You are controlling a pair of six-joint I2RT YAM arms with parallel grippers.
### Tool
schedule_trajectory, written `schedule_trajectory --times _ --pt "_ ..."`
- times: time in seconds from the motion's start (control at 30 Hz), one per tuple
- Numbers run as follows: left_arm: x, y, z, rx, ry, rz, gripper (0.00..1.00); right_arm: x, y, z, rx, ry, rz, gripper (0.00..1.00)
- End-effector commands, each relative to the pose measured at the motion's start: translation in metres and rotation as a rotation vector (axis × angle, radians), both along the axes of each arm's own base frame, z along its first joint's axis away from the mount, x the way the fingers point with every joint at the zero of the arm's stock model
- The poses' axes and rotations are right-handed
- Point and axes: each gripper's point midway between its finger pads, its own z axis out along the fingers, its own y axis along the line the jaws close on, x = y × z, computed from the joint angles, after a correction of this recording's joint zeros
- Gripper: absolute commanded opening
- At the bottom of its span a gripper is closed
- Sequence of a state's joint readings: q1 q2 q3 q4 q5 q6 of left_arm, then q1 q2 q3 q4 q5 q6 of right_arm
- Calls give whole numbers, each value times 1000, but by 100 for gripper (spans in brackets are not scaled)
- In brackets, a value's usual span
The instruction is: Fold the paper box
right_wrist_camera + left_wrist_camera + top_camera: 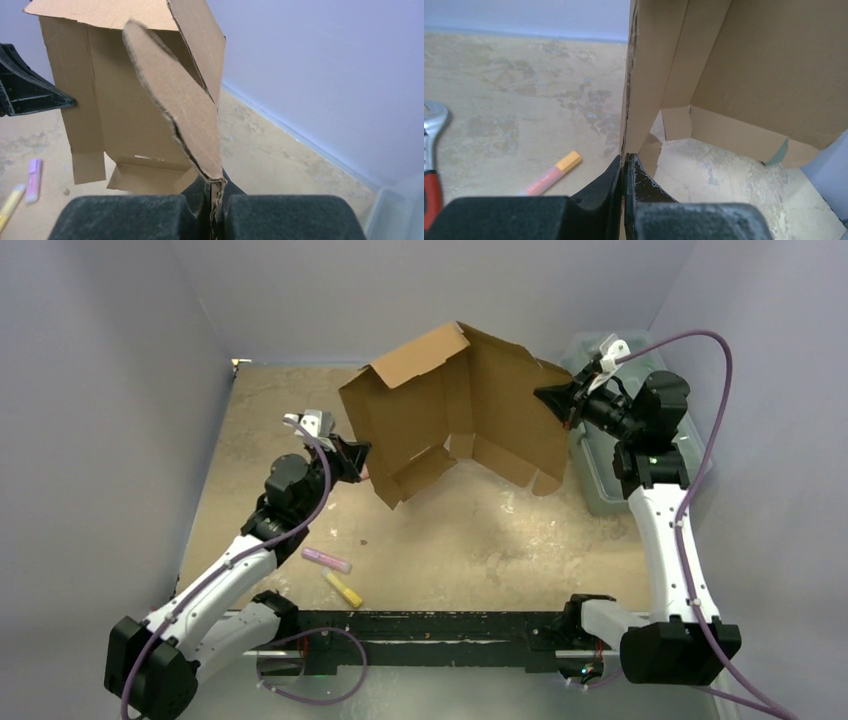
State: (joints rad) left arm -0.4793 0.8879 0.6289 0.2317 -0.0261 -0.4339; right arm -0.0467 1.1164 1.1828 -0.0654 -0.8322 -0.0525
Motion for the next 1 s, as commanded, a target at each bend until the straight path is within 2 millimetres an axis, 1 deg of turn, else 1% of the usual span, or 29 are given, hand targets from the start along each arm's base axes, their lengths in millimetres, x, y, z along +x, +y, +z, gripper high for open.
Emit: schedule_trajectory --times 0.0,0.1,0.17,0.23,0.33,0.4,0.53,0.67,0.7,0.77,0.83,0.9,0.97 --pt "6 -23 0 -93 -23 -81 0 -7 -13 11 -93 -36 -70 0" --pt "12 -36 -12 -117 21 -124 0 -8 -18 4 -109 -15 -97 0" --pt "15 -42 -21 -129 51 -140 0 -4 -24 -3 -121 -6 -135 0" --pt "20 -47 -28 -129 76 -149 0 4 -31 -8 -132 11 -180 0" --pt "29 -50 -32 -102 87 -143 0 18 -31 -11 -125 14 -183 0" --pt "37 -47 -36 -64 83 -116 0 30 -30 -13 -116 17 -183 0" --pt "51 -40 -53 19 81 -66 0 52 -24 -20 -100 34 -165 0" --pt "62 -30 -70 80 88 -26 0 65 -18 -28 -98 47 -157 0" --pt "64 -28 -72 95 85 -18 0 66 -9 -29 -97 44 -137 0" --pt "69 -24 -73 118 76 -7 0 68 -5 -28 -95 35 -133 0" --pt "75 -21 -70 121 66 0 0 71 -5 -24 -94 29 -135 0" --pt "77 -22 -60 109 49 -11 0 71 -4 -17 -93 21 -132 0" --pt "76 -26 -50 99 32 -34 0 67 -4 -9 -92 2 -128 0"
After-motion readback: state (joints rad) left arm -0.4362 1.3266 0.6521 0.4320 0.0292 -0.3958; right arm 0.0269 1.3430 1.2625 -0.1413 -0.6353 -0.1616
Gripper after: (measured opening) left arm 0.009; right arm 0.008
